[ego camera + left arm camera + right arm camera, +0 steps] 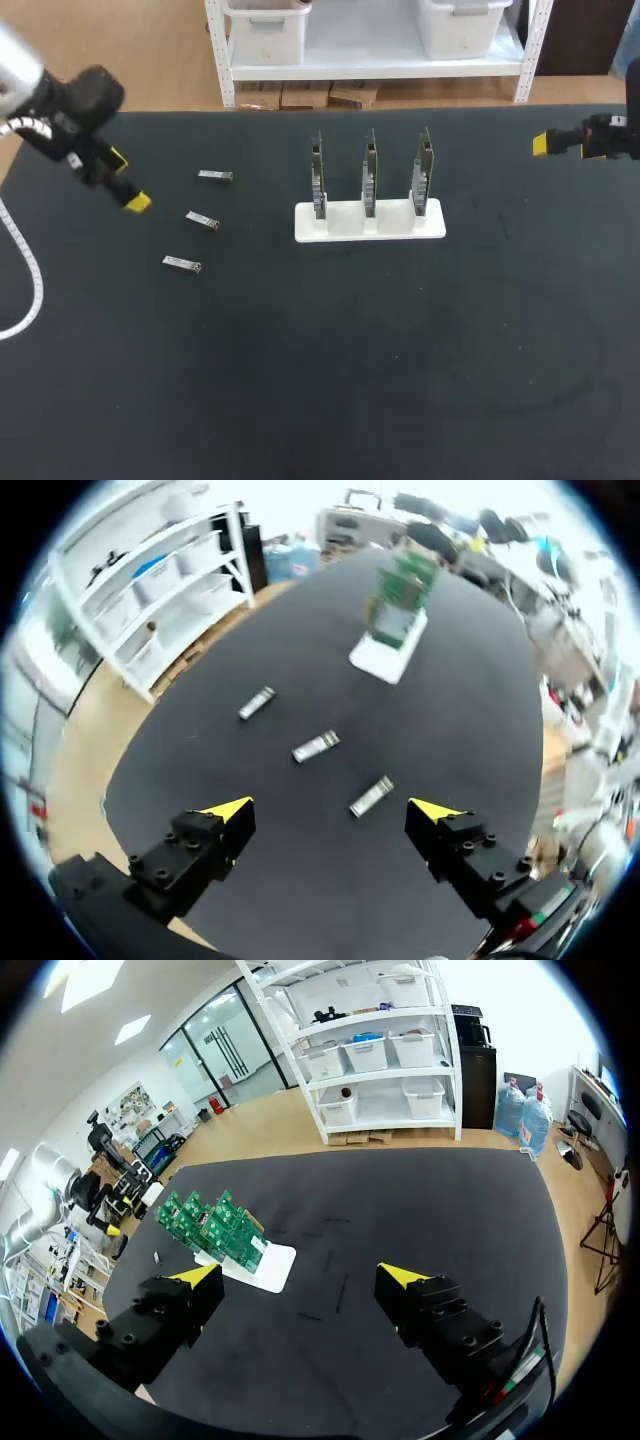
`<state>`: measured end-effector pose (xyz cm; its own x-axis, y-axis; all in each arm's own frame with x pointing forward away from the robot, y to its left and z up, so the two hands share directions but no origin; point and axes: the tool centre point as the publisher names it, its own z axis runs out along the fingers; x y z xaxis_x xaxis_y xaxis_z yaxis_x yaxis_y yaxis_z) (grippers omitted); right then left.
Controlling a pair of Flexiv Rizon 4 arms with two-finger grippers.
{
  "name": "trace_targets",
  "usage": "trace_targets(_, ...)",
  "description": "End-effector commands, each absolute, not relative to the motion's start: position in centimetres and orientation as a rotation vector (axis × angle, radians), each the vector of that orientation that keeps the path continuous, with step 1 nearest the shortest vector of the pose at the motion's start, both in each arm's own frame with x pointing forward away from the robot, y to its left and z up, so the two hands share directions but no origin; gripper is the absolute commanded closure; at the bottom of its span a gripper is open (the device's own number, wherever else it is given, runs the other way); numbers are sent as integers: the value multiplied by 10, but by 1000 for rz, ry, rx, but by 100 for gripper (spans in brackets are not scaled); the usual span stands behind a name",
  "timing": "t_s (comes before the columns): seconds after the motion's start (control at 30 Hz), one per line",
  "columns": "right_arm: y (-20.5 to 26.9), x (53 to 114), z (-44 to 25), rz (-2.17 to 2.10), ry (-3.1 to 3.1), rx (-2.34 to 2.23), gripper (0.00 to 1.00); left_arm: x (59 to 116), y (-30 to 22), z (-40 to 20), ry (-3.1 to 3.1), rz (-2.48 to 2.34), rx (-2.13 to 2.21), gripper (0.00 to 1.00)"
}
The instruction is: Pick up the optical module with the left hand, and insert it into the network port with the right hand.
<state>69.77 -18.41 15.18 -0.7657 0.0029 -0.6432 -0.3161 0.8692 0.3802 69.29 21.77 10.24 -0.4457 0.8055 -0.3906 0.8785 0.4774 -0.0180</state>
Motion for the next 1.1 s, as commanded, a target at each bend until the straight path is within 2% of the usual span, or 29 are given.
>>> trace_targets(0.03, -185, 698, 151, 630, 2374, -228, 0, 691, 218, 95, 2395, -272, 1540, 0)
trace_targets(0.43, -185, 698, 151, 630, 2374, -228, 0, 668, 229, 68, 2371, -238, 1725, 0)
trace_targets(1.1, -185, 698, 151, 630, 2374, -228, 0, 665, 229, 69, 2381, -248, 1729, 0)
